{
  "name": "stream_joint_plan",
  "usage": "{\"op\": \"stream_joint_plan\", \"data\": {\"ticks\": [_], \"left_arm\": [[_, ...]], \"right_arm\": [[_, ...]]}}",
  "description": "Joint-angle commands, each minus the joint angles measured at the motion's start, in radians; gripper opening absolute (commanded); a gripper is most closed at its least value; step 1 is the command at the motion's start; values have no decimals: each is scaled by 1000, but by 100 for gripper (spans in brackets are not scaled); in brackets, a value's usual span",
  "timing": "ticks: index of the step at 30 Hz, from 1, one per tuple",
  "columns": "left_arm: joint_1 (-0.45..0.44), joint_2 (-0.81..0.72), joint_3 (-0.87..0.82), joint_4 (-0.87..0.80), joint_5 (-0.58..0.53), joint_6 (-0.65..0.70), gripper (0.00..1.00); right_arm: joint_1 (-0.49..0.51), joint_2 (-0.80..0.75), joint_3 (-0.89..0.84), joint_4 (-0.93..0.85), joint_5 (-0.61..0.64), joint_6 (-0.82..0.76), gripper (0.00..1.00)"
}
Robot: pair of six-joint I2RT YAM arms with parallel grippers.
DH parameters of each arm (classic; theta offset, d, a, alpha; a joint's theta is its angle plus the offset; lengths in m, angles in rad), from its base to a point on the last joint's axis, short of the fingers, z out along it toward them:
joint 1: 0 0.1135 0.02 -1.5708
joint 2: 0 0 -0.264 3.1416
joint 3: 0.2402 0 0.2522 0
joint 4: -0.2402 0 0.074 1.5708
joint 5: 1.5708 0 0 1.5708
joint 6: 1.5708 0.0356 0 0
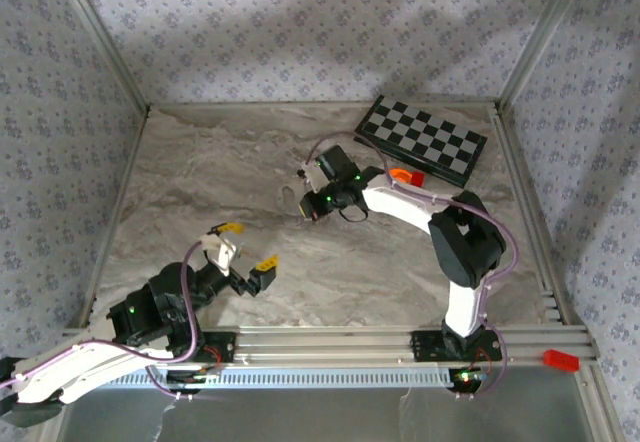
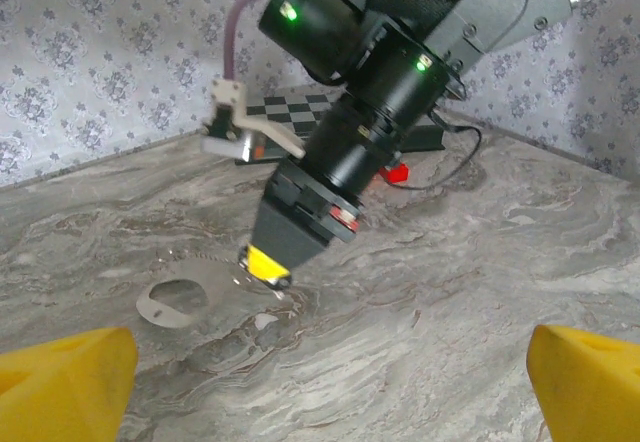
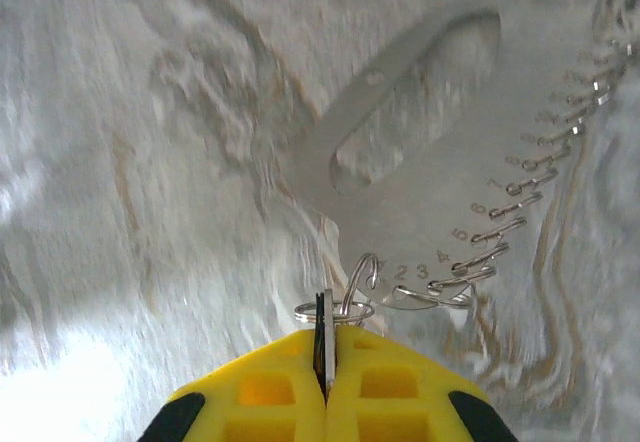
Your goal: Put the keys on the keyring
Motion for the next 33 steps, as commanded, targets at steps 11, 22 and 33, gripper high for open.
{"op": "stream_joint_plan", "data": {"ticks": [11, 22, 33], "left_arm": [[-1, -41, -4, -3, -20, -3, 99], [-2, -19, 1, 32, -38, -3, 99], [-2, -9, 2, 40, -50, -6, 99]], "right_arm": [[46, -68, -271, 61, -53, 109, 0], [83, -117, -445, 142, -28, 175, 4], [94, -165, -500, 116, 4, 167, 12]]}}
